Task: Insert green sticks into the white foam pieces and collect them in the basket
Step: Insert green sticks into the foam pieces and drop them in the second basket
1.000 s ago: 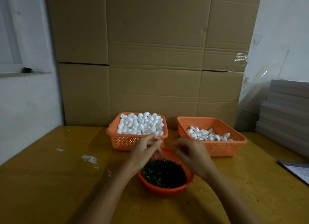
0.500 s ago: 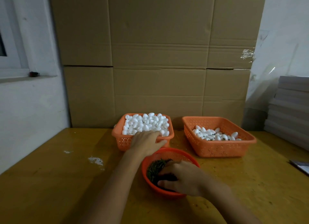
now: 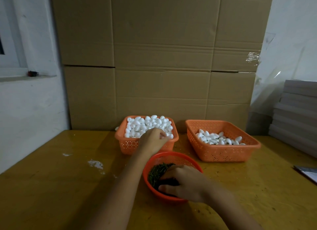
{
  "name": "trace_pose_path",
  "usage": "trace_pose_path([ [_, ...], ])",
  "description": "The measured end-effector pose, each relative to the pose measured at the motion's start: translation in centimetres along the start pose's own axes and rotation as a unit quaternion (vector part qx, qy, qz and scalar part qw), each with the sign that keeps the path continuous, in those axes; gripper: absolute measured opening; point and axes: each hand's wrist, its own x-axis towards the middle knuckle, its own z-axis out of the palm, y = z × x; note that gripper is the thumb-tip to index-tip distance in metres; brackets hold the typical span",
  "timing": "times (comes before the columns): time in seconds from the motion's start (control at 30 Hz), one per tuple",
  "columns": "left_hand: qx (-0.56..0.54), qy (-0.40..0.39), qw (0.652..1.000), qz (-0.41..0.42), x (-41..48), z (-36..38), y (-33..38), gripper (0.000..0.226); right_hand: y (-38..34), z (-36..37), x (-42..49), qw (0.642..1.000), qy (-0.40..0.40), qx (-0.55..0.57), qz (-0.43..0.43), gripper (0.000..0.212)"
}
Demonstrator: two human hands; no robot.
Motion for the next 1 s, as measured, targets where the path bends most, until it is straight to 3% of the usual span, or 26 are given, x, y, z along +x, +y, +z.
trace_pose_path([
  [0.1,-0.131,0.129,0.983,-0.006,-0.1,0.0,-0.3,0.006,-0.1,0.0,0.0,1.000,0.001,0.002,-0.001,0.047],
  [0.23,-0.284,0.226,0.932,-0.016,-0.3,-0.7,-0.1,0.022,0.0,0.1,-0.1,1.000,0.006,0.005,0.000,0.048],
  [0.33,-0.390,0.197,0.899,-0.028,-1.0,-1.4,0.7,0.037,0.1,0.1,-0.1,1.000,0.007,0.003,-0.001,0.049],
  [0.4,-0.408,0.154,0.900,-0.018,-1.9,-1.6,1.1,0.045,0.1,0.2,-0.1,1.000,0.011,0.003,-0.003,0.049],
  [0.5,-0.413,0.085,0.907,0.006,-3.6,-1.6,1.2,0.028,0.0,0.2,0.0,1.000,0.017,0.003,-0.007,0.048],
  [0.6,-0.472,0.027,0.881,0.002,-5.2,-1.2,1.3,0.016,0.0,0.2,0.0,0.999,0.032,0.013,-0.018,0.043],
  [0.87,-0.532,0.022,0.846,-0.025,-7.1,-0.6,0.3,0.024,0.1,0.3,0.0,0.990,0.128,0.045,-0.028,0.016],
  [1.0,-0.556,0.004,0.831,-0.011,-7.3,-0.8,0.0,0.044,0.2,0.2,0.0,0.988,0.142,0.057,-0.022,0.009],
])
